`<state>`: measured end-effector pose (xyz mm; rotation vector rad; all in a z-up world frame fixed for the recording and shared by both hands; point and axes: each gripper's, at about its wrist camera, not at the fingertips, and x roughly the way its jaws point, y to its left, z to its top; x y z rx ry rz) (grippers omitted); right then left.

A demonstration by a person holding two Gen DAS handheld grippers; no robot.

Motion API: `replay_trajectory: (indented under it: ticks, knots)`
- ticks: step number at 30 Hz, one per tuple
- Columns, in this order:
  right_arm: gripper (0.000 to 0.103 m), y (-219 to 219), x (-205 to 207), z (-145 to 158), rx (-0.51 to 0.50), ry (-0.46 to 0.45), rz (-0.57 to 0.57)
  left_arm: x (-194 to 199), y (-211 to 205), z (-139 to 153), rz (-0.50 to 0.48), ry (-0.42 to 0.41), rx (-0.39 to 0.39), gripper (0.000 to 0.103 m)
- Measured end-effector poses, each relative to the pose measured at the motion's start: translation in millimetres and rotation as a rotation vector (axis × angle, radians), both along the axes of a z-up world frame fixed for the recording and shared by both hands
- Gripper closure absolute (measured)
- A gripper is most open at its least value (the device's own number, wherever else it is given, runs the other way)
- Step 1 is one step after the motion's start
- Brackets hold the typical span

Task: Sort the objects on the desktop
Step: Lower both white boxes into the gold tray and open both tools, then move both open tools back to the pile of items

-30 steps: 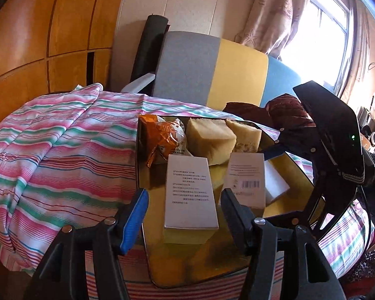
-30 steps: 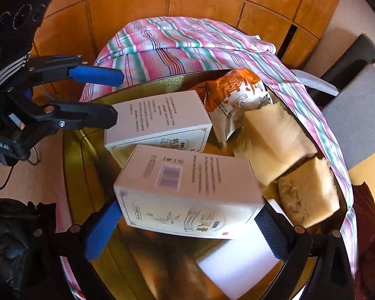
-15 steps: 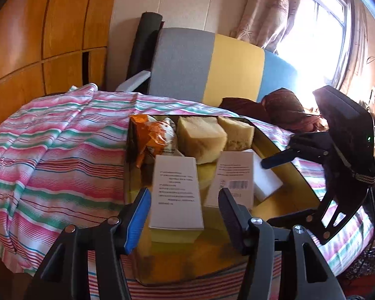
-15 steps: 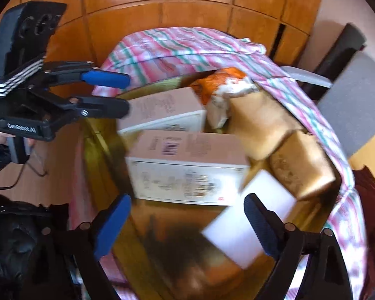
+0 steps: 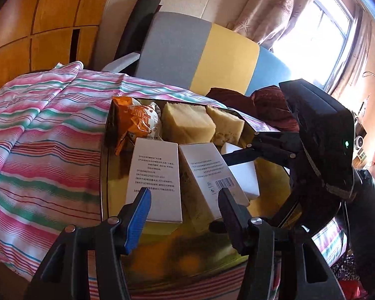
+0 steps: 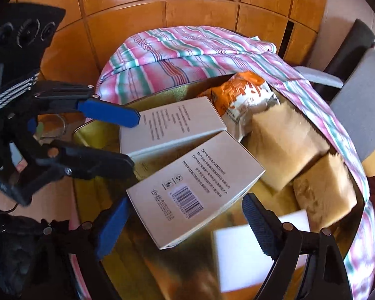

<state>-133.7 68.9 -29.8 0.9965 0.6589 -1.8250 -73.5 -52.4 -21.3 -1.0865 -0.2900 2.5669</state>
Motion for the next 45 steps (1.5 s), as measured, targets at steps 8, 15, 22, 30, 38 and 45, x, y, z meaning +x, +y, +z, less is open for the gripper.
replay_trajectory:
  ticks: [8,15,22,30,38,45]
  knots:
    - [0.009,6,0,12,-0.03,0.066,-0.07,-17,6,-1,0.052,-0.001,-0.036,0.046]
    - [0.005,52,14,33,-0.139,0.1,-0.246,-15,14,6,0.086,0.026,-0.071,0.046]
    - [0.0,149,50,53,-0.335,0.168,-0.586,5,35,24,0.035,0.114,-0.076,0.038]
    - [0.0,268,104,33,-0.385,0.194,-1.022,19,89,42,-0.124,0.171,-0.07,0.033]
    - [0.005,366,162,17,-0.416,0.251,-1.289,19,202,46,-0.385,0.096,-0.033,0.03]
    - [0.006,399,193,2,-0.437,0.266,-1.33,15,309,45,-0.568,0.049,-0.076,0.029]
